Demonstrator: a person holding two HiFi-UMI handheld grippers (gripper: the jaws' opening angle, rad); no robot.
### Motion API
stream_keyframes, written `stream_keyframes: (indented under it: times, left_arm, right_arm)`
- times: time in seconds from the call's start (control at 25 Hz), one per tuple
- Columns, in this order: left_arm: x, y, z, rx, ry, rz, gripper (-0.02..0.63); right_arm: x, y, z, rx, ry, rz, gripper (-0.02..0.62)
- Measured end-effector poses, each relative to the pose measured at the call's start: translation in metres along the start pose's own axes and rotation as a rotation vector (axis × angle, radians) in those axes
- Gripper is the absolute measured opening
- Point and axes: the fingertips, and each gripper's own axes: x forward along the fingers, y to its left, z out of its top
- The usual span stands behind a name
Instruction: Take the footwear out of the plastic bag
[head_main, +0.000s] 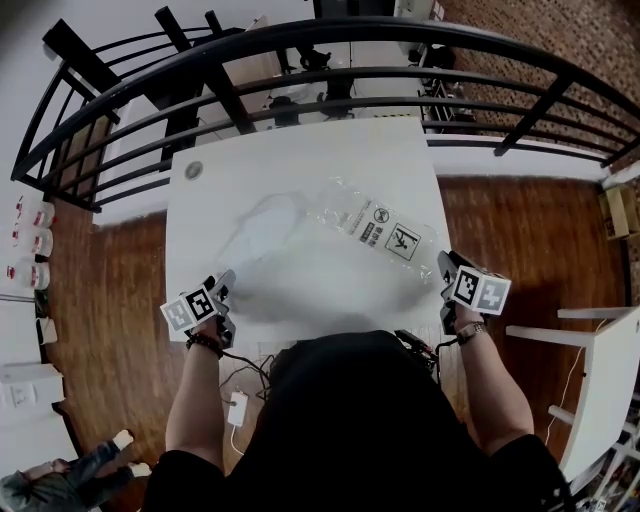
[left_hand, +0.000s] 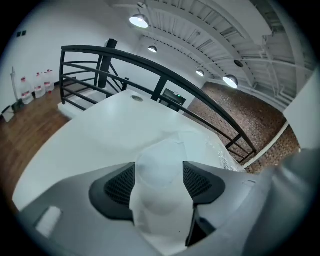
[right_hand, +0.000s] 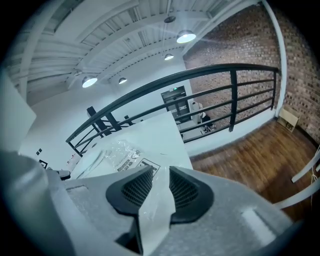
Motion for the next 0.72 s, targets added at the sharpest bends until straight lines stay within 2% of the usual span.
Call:
stream_keyframes:
  times: [0.48, 0.72]
  left_arm:
    - [-0.021, -0.020, -0.006, 0.011, -0.037, 0.024, 0.291]
    - [-0.032, -0.039, -0.017, -0.008, -0.072, 0.013, 0.251]
  right_arm:
    - [-0.014, 0.023, 0.025, -0.139, -0.041, 0.090, 0.086]
    - [-0.020, 0.034, 0.025, -0.207, -0.043, 0.148, 0.066]
